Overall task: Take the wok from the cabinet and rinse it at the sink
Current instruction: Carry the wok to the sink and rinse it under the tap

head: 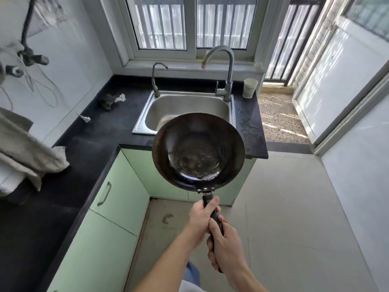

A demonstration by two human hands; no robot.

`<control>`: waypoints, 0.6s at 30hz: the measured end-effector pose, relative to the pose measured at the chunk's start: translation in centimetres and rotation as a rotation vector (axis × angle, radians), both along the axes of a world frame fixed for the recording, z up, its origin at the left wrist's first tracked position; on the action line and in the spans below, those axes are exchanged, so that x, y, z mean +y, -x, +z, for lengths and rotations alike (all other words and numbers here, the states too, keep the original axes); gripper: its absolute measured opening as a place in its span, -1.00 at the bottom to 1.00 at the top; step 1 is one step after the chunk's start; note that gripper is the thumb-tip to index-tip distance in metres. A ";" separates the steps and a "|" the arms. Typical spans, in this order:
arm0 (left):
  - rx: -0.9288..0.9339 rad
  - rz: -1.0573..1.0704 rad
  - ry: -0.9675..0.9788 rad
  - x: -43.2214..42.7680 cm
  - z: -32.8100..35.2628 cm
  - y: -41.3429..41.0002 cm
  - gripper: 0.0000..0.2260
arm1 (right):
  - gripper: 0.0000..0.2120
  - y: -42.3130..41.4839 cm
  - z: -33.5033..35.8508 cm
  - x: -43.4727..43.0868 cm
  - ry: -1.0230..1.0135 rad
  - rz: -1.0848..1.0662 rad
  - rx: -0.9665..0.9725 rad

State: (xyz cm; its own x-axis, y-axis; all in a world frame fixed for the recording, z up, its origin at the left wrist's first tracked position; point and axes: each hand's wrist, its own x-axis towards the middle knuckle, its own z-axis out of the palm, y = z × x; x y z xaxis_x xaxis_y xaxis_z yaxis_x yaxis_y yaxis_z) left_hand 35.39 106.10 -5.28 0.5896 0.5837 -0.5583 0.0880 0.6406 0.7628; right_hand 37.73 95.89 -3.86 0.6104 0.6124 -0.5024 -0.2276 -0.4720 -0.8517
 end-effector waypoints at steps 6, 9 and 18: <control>0.000 -0.032 0.017 11.2 0.8 -3.6 -0.82 | -0.70 -2.8 1.1 11.0 -0.019 -0.053 0.016; -0.005 -0.039 0.018 14.8 1.0 -5.0 -0.84 | -0.71 -4.0 1.1 14.7 0.007 -0.060 -0.002; 0.046 -0.033 0.080 20.4 -1.4 -9.2 -0.84 | -0.76 -8.6 0.3 20.5 0.108 -0.012 -0.076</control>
State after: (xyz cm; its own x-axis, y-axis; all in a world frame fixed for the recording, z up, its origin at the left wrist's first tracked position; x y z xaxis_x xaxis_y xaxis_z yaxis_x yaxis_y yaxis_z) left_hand 44.61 126.52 -6.71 0.5806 0.5168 -0.6292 0.1438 0.6955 0.7040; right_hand 46.29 116.36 -3.55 0.6562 0.5499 -0.5167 -0.1700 -0.5594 -0.8113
